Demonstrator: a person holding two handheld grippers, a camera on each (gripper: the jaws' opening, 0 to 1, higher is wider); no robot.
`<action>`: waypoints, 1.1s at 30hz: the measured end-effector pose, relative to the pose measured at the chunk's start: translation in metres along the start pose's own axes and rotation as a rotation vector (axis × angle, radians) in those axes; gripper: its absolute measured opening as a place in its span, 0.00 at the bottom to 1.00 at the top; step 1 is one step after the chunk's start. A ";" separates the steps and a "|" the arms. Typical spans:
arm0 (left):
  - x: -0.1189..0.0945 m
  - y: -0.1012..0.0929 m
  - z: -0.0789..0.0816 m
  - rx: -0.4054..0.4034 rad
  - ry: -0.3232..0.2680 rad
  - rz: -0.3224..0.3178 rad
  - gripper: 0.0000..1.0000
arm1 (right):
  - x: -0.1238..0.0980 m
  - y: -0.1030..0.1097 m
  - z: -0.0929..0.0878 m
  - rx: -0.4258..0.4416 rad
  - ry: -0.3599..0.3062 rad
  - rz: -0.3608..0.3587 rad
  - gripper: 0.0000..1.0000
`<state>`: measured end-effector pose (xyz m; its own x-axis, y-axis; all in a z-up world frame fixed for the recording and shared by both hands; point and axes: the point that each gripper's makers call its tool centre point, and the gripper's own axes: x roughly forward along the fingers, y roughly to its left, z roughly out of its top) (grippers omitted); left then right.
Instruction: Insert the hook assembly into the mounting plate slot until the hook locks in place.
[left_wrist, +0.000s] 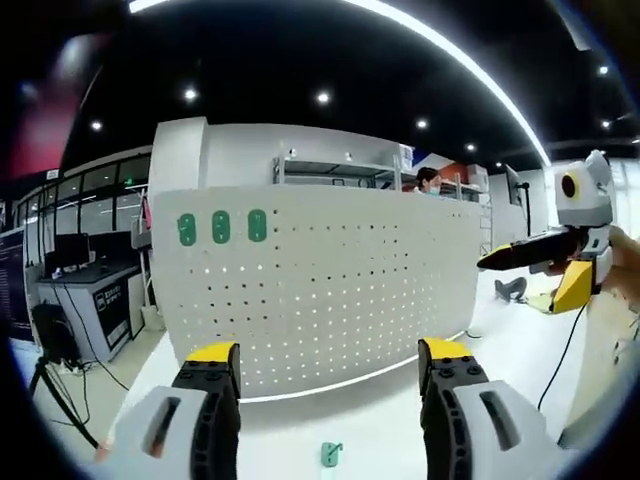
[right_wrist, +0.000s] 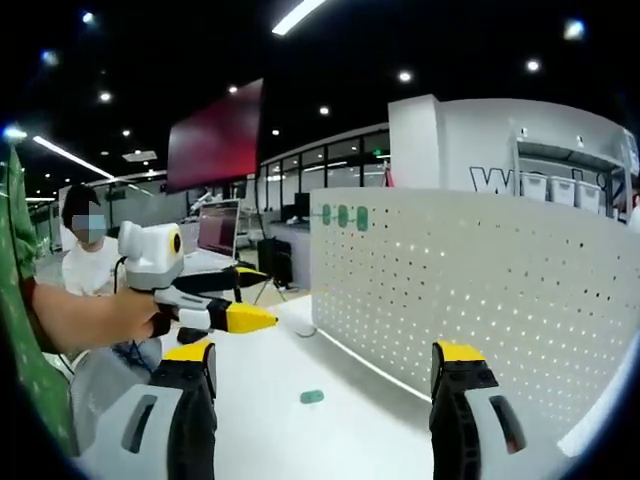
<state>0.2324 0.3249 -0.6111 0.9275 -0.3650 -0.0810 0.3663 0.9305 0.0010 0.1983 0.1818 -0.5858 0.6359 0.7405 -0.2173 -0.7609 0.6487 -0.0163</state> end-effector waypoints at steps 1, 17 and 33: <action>-0.003 -0.001 -0.003 -0.001 0.006 -0.001 0.74 | 0.000 0.001 -0.001 0.001 0.003 0.001 0.90; -0.036 -0.011 -0.036 -0.016 0.065 -0.010 0.72 | 0.018 0.002 -0.046 0.045 0.093 0.006 0.87; -0.050 -0.030 -0.068 -0.036 0.128 -0.050 0.71 | 0.050 0.012 -0.109 0.128 0.210 0.038 0.83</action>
<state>0.1700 0.3177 -0.6753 0.8902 -0.4059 -0.2069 0.4064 0.9127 -0.0421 0.2072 0.2077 -0.7030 0.5560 0.7209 -0.4137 -0.7529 0.6477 0.1169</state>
